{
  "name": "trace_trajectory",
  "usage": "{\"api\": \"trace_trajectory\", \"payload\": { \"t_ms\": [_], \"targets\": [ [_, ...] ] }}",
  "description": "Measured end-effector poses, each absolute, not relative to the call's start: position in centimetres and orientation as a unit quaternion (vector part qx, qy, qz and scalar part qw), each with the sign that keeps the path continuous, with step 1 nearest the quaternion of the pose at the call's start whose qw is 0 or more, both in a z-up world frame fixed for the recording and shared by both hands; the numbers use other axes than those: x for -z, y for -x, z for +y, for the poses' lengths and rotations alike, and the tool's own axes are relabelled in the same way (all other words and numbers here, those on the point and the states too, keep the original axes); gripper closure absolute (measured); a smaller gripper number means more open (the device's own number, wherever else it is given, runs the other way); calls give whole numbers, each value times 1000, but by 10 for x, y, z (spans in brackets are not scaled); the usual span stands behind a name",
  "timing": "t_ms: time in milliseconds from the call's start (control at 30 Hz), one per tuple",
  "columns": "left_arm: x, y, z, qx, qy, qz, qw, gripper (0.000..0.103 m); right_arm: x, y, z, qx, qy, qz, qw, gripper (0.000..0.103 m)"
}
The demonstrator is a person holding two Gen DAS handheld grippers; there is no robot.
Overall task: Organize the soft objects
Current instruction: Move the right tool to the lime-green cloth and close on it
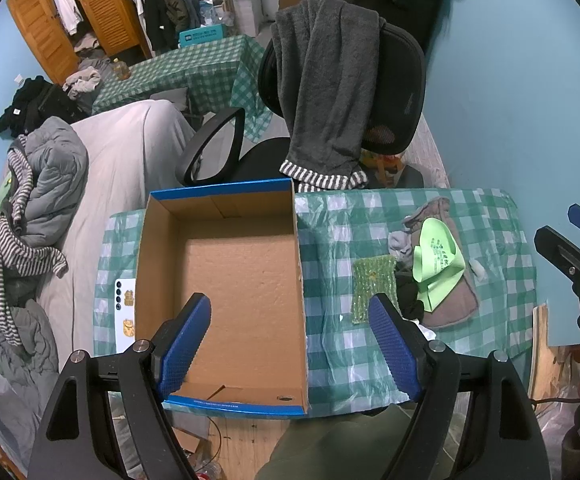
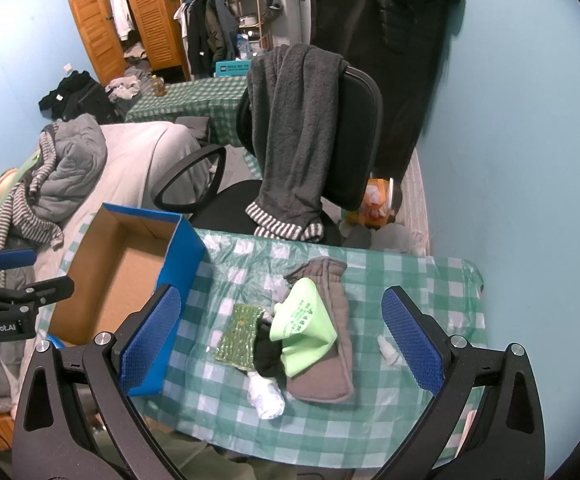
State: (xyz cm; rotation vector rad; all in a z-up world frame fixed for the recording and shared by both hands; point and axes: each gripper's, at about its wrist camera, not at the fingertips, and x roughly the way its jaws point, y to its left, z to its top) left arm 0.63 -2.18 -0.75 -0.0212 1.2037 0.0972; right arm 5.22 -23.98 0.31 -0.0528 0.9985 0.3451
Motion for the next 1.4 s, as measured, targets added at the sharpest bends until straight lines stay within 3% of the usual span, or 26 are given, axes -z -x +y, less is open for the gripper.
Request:
{"api": "trace_trajectory", "payload": {
  "t_ms": [1400],
  "targets": [
    [110,-49,-87,6,-6,644,765,21,109,-70,-267,-198,96,533,817,11]
  ]
}}
